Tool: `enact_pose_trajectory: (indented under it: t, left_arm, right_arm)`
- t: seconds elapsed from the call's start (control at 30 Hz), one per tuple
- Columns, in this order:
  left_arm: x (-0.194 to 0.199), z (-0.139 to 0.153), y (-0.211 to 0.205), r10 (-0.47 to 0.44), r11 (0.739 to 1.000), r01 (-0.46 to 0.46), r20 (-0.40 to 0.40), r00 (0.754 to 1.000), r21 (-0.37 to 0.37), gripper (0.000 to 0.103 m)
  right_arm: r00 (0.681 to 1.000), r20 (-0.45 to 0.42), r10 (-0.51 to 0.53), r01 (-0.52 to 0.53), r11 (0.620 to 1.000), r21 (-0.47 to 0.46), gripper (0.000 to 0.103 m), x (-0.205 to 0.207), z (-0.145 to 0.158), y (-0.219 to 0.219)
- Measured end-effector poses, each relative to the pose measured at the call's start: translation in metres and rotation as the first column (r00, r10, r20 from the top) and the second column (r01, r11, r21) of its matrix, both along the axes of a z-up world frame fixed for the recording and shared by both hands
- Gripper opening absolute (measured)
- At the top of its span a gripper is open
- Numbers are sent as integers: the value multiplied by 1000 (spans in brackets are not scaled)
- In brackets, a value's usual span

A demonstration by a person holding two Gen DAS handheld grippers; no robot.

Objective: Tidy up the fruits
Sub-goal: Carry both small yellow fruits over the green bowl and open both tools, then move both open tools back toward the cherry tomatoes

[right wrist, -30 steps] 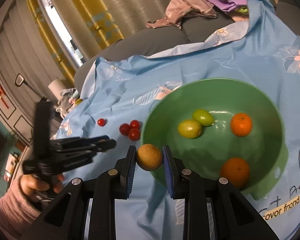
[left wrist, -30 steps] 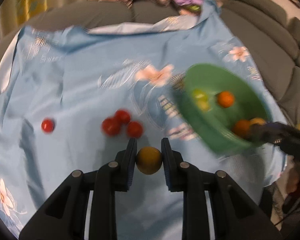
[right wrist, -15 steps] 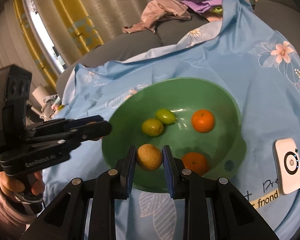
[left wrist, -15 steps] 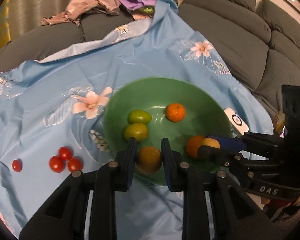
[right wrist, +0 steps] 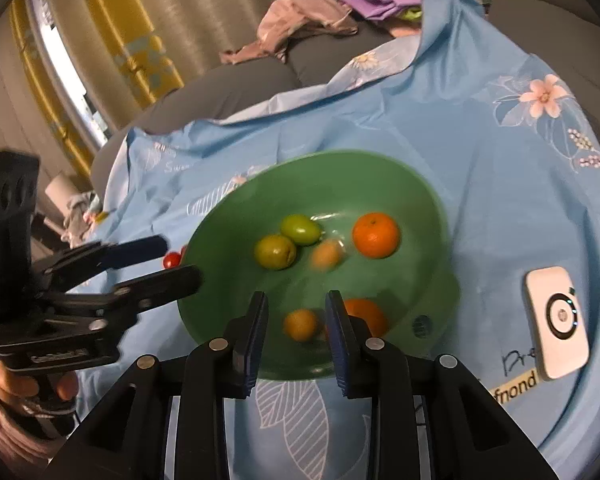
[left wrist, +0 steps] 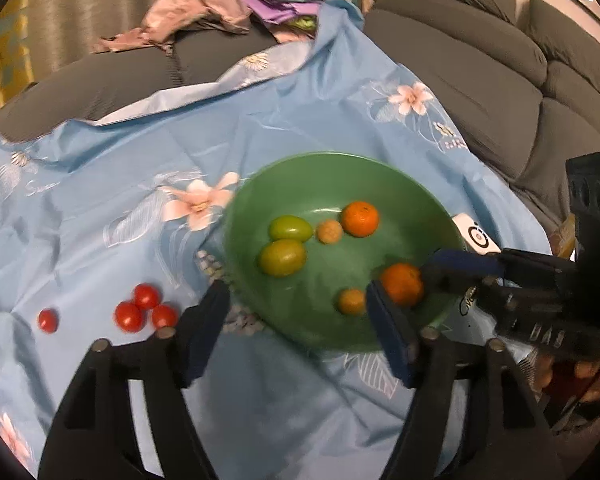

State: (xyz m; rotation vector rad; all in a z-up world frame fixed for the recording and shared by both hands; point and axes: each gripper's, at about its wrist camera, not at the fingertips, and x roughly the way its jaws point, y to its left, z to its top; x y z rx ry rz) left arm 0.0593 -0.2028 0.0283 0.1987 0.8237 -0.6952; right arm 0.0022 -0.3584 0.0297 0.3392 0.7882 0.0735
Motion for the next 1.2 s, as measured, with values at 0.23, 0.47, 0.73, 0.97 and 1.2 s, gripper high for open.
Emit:
enact_pose_trajectory:
  t: [0.23, 0.47, 0.73, 0.97, 1.2]
  left_arm:
    - [-27, -10, 65, 132, 989, -138, -94, 987, -58, 81]
    - [-53, -16, 107, 235, 967, -246, -147, 961, -60, 92]
    - [-74, -3, 140, 280, 929, -322, -219, 935, -185, 102]
    - [-84, 13, 160, 331, 892, -367, -173, 928, -264, 103]
    - [-83, -1, 168, 301, 896, -366, -262, 917, -252, 103]
  right_arm:
    - [998, 25, -53, 53, 998, 32, 30, -18, 13, -13]
    - [998, 29, 62, -63, 998, 19, 30, -23, 23, 31]
    - [979, 22, 201, -201, 980, -12, 30, -25, 26, 84]
    - [960, 22, 278, -277, 960, -33, 30, -30, 28, 111]
    - [949, 0, 316, -316, 948, -39, 30, -29, 21, 126]
